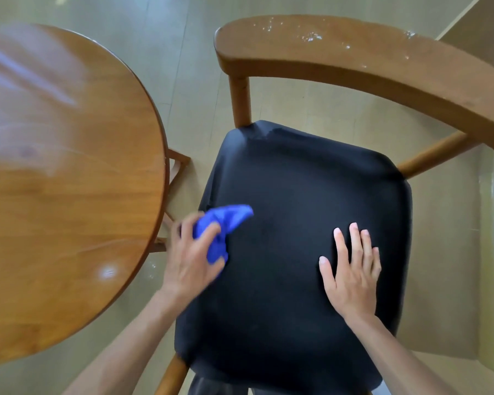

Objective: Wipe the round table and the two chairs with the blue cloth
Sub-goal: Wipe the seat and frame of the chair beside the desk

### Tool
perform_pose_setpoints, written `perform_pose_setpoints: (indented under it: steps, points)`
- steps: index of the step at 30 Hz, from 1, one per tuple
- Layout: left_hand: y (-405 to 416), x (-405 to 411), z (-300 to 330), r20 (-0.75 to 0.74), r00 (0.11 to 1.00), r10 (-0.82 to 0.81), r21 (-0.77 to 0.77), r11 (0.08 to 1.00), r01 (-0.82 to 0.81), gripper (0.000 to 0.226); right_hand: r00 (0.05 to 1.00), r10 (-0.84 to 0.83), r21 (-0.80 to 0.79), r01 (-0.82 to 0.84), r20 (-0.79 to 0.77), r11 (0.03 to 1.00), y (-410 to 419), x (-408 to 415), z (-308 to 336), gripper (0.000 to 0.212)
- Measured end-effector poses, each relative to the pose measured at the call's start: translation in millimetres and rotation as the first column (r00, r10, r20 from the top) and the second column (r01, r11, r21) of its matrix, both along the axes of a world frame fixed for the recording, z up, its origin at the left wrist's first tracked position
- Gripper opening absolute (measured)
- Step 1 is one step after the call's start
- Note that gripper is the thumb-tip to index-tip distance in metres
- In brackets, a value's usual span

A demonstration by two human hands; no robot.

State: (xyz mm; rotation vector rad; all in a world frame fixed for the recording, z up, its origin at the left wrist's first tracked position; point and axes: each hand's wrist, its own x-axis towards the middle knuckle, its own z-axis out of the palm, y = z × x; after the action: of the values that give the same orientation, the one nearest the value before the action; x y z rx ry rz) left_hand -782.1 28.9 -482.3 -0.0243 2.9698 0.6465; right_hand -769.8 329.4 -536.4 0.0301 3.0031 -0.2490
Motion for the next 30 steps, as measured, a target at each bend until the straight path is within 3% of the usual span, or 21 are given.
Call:
perform_pose_setpoints:
  steps: [3,6,9,13,15,17,21,23,26,28,30]
  points:
    - [6,-83,-7,0.048,0.969,0.241,-0.010,0.971,-0.241,0.047,1.000,0.004,0.007,-0.003,-0.014,1.000,0,0,-3,0.061]
    - [6,-130,-10,0.087,0.973,0.216,0.019,0.976,-0.218,0.049,1.000,0.011,0.020,-0.010,-0.018,1.000,0,2,-6,0.061]
    - [7,-111,-6,0.111,0.976,0.187,0.117,0.973,-0.199,0.047,1.000,0.009,0.022,-0.009,0.003,1.000,0,2,-5,0.061]
    - [29,-17,4,0.004,0.986,-0.169,-0.057,0.984,0.169,0.050,0.997,0.004,-0.006,-0.003,0.074,1.000,-2,-1,5,0.062]
    - [53,32,7,0.082,0.933,-0.351,-0.075,0.931,0.357,0.058,0.993,-0.014,-0.035,0.018,0.114,0.999,-5,-3,14,0.062]
    - [78,61,8,0.161,0.887,-0.433,-0.055,0.893,0.446,0.061,0.989,-0.029,-0.060,0.038,0.142,0.997,-8,-6,22,0.060]
    - [95,59,19,0.189,0.950,-0.248,0.072,0.968,0.239,0.066,0.964,-0.046,-0.137,0.084,0.261,0.987,-13,-11,44,0.054]
    - [86,55,29,0.186,0.982,-0.033,0.146,0.989,0.005,0.058,0.964,-0.015,-0.200,0.070,0.266,0.977,-23,-4,61,0.043]
    - [65,50,37,0.296,0.888,0.351,0.142,0.903,-0.404,0.034,0.954,0.022,-0.343,0.086,0.300,0.935,-48,17,88,0.030]
    - [51,53,39,0.433,0.821,0.371,0.109,0.883,-0.457,0.016,0.942,0.080,-0.420,0.068,0.326,0.905,-66,34,101,0.033]
    - [44,63,41,0.581,0.783,0.223,0.069,0.945,-0.321,0.015,0.947,0.136,-0.435,0.005,0.292,0.901,-82,46,110,0.047]
